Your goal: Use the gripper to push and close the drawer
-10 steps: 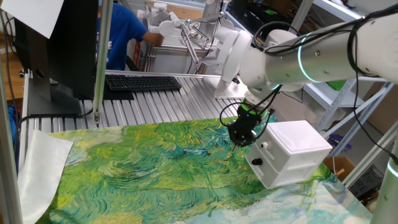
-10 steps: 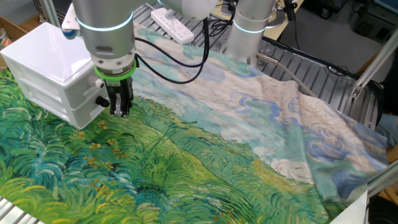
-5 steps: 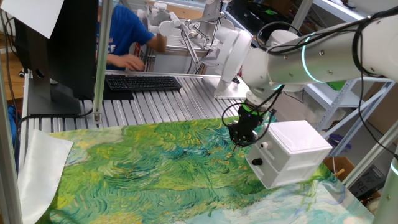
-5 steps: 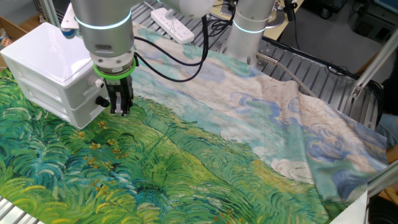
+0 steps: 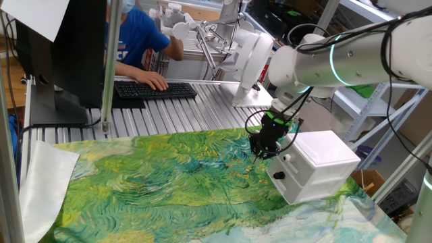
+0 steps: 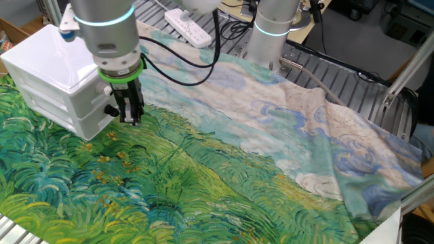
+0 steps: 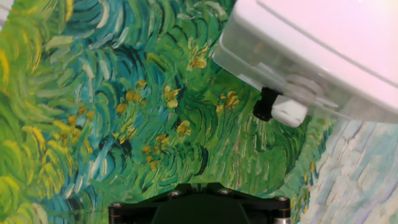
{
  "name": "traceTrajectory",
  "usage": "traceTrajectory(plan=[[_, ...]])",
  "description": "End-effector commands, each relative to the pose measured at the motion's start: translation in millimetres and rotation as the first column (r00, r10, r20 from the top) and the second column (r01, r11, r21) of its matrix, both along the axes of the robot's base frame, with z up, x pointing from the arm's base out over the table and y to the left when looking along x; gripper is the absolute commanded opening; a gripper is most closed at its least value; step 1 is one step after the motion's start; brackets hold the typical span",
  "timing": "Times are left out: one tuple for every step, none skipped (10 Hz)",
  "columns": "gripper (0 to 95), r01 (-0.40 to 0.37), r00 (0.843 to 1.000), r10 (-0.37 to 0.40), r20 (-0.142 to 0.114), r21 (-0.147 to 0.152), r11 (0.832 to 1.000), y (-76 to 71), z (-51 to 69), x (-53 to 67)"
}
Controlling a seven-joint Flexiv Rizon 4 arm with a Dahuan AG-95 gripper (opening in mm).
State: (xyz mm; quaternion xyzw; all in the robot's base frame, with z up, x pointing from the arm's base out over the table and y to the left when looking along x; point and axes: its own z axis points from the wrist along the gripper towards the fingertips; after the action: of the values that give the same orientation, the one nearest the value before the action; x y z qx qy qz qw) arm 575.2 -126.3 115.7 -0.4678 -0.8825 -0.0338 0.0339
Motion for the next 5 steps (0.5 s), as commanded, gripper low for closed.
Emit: traceTrajectory(plan=[[0.0,-0.003,1.000,0.003,0.004,-0.004,1.000,0.3,1.4,-2.0],[0.0,-0.003,1.000,0.003,0.006,-0.005,1.000,0.3,1.4,-2.0],[0.0,-0.006,1.000,0.006,0.008,-0.003,1.000,0.3,1.4,-2.0],[0.0,-0.008,1.000,0.008,0.009,-0.002,1.000,0.3,1.4,-2.0],[0.0,-0.008,1.000,0.008,0.010,-0.001,1.000,0.3,1.4,-2.0]])
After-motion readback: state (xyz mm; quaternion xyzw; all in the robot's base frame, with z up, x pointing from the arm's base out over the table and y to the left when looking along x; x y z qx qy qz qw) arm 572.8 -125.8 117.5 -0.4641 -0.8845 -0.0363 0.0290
